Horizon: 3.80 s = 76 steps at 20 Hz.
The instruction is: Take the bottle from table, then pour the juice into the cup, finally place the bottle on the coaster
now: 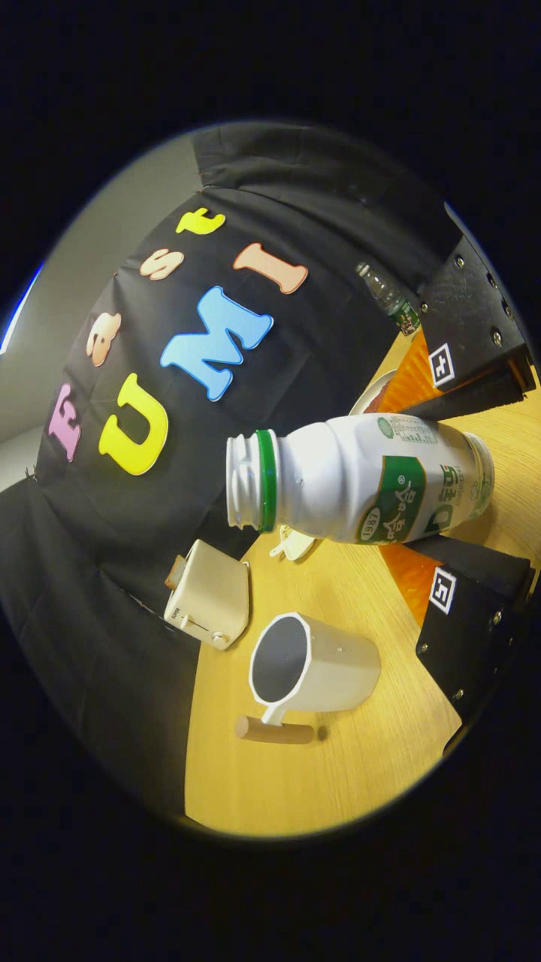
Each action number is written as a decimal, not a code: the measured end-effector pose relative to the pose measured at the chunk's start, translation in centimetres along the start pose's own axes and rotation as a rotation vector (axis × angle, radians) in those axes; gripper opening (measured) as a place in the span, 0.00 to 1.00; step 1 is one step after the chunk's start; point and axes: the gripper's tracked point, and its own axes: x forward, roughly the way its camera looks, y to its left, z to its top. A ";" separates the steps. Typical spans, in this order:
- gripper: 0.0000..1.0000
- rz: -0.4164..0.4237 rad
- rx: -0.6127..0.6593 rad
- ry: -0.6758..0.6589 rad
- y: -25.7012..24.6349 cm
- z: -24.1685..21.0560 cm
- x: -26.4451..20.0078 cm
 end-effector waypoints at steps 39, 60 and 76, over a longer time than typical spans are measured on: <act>0.72 -0.019 -0.616 0.047 1.8 2.2 3.6; 0.72 -0.080 -0.869 0.043 1.0 3.6 4.0; 0.72 -0.105 -1.011 0.048 0.6 4.3 3.8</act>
